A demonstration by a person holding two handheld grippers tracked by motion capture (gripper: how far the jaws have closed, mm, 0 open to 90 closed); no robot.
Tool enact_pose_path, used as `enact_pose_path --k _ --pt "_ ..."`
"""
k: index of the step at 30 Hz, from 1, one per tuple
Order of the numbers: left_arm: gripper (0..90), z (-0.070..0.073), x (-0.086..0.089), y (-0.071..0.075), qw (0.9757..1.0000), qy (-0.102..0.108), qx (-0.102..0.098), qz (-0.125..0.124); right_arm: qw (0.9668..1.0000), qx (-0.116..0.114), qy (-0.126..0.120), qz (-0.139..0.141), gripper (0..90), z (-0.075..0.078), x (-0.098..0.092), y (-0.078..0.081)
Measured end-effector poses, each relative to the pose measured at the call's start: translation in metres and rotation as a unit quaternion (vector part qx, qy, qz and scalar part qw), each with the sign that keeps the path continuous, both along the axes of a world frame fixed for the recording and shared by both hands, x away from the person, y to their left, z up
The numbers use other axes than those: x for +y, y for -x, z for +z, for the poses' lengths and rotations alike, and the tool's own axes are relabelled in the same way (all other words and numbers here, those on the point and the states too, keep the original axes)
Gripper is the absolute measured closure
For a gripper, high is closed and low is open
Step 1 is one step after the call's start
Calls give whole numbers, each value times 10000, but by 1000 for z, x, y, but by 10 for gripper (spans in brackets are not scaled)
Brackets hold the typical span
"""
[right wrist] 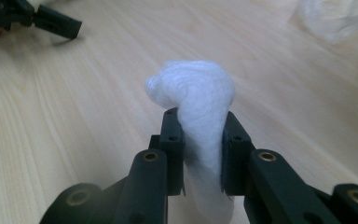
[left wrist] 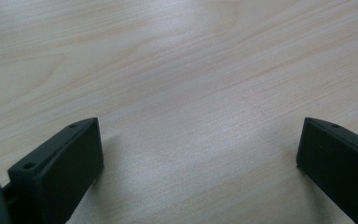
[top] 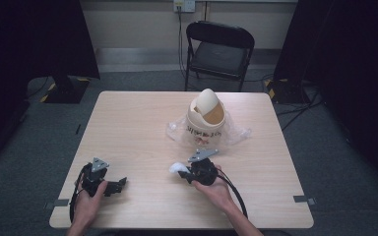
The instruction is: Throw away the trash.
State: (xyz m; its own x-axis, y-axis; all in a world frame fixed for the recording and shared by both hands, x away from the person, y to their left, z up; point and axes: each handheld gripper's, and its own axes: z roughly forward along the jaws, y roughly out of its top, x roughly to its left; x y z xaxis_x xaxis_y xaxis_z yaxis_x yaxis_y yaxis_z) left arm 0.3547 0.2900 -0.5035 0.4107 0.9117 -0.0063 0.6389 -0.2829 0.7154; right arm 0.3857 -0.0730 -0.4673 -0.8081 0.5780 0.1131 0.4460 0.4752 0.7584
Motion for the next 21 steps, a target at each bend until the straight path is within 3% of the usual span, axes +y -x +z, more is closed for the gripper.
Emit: enact_pose_path --k 21 --pt "2 0 0 0 10000 -16 -1 21 9971 -252 -368 -620 759 37 -46 -10"
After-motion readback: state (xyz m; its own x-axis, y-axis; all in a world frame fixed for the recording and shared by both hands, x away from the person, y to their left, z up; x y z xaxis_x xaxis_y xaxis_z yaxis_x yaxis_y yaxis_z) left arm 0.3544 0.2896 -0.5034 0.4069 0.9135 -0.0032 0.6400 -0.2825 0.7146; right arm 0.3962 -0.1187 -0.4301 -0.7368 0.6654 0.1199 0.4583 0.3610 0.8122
